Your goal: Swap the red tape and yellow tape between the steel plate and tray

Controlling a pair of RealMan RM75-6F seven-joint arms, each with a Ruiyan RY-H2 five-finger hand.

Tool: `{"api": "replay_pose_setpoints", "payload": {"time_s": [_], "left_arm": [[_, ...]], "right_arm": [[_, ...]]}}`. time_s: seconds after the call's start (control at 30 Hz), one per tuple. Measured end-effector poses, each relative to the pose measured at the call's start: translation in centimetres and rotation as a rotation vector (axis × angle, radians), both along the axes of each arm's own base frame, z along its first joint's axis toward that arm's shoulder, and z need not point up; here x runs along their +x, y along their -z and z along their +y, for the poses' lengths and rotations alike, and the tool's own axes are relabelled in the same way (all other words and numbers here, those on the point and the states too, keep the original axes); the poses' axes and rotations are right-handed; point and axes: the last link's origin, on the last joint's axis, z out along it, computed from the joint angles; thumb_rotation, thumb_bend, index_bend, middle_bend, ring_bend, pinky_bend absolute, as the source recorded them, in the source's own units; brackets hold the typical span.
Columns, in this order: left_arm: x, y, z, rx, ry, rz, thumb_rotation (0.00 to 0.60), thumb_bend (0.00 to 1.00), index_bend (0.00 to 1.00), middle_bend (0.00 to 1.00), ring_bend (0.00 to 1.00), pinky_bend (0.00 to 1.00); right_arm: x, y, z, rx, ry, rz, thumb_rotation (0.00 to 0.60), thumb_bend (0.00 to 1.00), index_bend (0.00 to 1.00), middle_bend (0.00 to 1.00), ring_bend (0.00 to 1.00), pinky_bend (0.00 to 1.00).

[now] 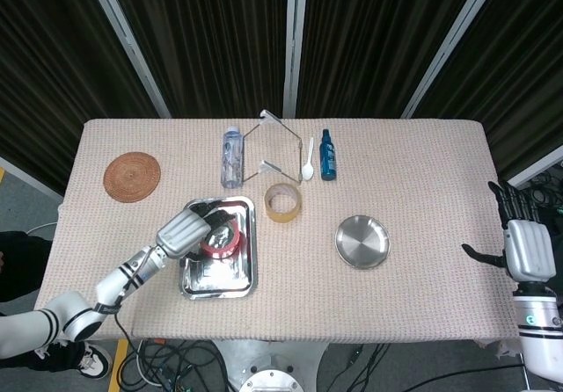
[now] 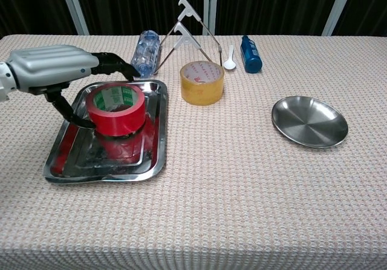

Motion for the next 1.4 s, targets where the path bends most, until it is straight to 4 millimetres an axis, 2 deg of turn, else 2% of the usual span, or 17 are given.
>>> {"api": "replay_pose_setpoints", "payload": {"time_s": [0.23, 0.43, 0.67, 0.87, 1.17, 1.4], "left_arm": [[-1.9, -2.2, -1.4, 0.06, -0.075, -0.02, 0.6, 0.16, 0.05, 0.08, 0.02, 0.2], [-5.4, -5.2, -4.2, 0.182, -0.197, -0.045, 0.6, 0.16, 0.06, 0.08, 0.01, 0.2], [-10.4, -9.5, -8.6, 0.371, -0.38, -0.057, 0.6, 0.15, 0.06, 0.08, 0.01, 0.2], [-12.6, -12.0, -11.0, 0.477, -0.463, -0.096, 0.6, 0.15, 0.06, 0.08, 0.01, 0.2], [-14.5, -13.2, -12.2, 0.517, -0.504, -0.121, 0.6, 0.15, 0.06, 0.08, 0.01, 0.19], [-15.1, -13.5, -12.4, 0.529, -0.515, -0.136, 0.6, 0.15, 0.06, 0.08, 0.01, 0.19]], "right_arm": [[2.9, 1.2, -1.7, 0.094, -0.087, 0.067, 0.6, 0.0, 0.0, 0.0, 0.0, 0.0], [7.4, 3.8, -4.4, 0.237, -0.203, 0.16, 0.6, 0.0, 0.0, 0.0, 0.0, 0.0], [14.4, 8.7, -8.5, 0.395, -0.363, 0.313, 0.6, 0.0, 0.0, 0.0, 0.0, 0.0], [19.4, 13.3, -10.9, 0.487, -0.44, 0.397, 0.6, 0.0, 0.0, 0.0, 0.0, 0.0], [24.0, 19.6, -12.8, 0.574, -0.442, 0.453, 0.6, 0.0, 0.0, 0.0, 0.0, 0.0], [25.9, 22.7, -13.8, 0.592, -0.439, 0.534, 0.6, 0.0, 0.0, 0.0, 0.0, 0.0]]}}
